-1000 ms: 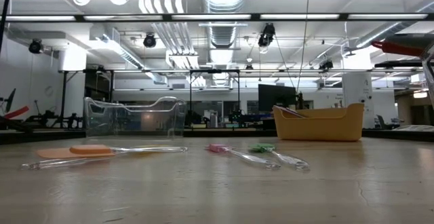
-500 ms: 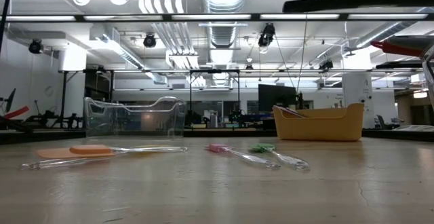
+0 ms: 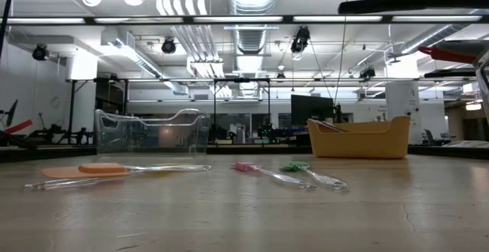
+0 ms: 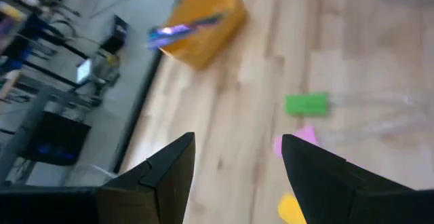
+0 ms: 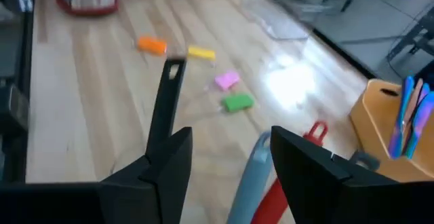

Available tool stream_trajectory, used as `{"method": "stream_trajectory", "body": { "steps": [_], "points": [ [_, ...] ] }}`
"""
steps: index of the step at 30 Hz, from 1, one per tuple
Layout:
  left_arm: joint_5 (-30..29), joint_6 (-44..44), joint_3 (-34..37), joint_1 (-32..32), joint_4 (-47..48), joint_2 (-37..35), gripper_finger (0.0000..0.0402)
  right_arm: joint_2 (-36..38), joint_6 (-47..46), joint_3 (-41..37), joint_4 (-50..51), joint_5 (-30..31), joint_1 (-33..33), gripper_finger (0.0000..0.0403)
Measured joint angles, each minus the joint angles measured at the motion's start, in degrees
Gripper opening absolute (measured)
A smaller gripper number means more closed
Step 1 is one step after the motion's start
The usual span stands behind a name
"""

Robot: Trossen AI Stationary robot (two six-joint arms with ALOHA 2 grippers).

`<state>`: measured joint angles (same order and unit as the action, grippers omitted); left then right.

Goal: Pick & Place Kitchen Items
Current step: Put the orange spatula into the top transparent bin

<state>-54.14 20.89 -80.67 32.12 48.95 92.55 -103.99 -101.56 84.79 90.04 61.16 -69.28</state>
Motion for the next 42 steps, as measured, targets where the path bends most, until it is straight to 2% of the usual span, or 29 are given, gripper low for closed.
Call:
{"method": "stream_trajectory", "body": {
  "steps": [2,6,14,18,24,29,31,33,36,38,39,40,42],
  "points": [
    [0.7,0.5,1.8,0.0,0.0,0.0,0.0227,1.1,0.4,0.0,0.0,0.4,2.1,0.0192],
    [-1.3,10.1,6.3,-0.9,-2.0,0.0,0.0227,3.3,1.3,-0.7,0.0,0.6,7.2,0.0192],
    [-2.5,18.6,11.2,-1.6,-2.7,-0.9,0.0227,8.2,9.0,-1.7,-0.5,1.6,17.3,0.0184],
    [-2.7,17.4,11.8,-2.0,-3.1,-0.9,0.0227,10.2,14.9,-2.0,-1.0,1.6,22.4,0.0143],
    [-2.1,14.6,13.9,-4.0,-4.6,-0.9,0.0227,14.6,30.7,-5.8,-11.3,1.5,30.8,0.0023],
    [-0.3,14.0,15.6,-6.6,-4.6,-0.9,0.0227,22.2,47.9,-13.6,-27.6,-1.5,37.0,0.0009],
    [-0.4,13.1,16.1,-7.2,-5.6,-0.9,0.0227,26.4,57.2,-17.7,-38.2,-5.1,39.9,0.0008],
    [-0.7,11.5,16.5,-7.3,-7.0,-0.9,0.0227,30.9,69.1,-22.8,-52.4,-12.5,43.1,0.0008],
    [0.0,6.7,16.7,-7.8,-12.5,-0.9,0.0227,36.8,85.3,-31.4,-74.8,-29.4,48.1,0.0008],
    [3.3,1.7,17.3,-8.5,-17.6,-0.9,0.0227,40.2,91.8,-36.3,-84.4,-40.7,51.7,0.0008],
    [5.6,-0.6,17.4,-8.9,-19.6,-0.9,0.0227,41.9,93.7,-38.2,-87.2,-44.0,53.4,0.0008],
    [7.3,-2.4,17.5,-9.3,-21.6,-0.9,0.0227,43.7,94.9,-39.9,-88.8,-45.3,54.9,0.0008],
    [8.3,-4.8,17.8,-9.9,-24.4,-1.0,0.0227,47.6,95.7,-42.7,-89.0,-44.2,57.4,0.0008]
  ]
}}
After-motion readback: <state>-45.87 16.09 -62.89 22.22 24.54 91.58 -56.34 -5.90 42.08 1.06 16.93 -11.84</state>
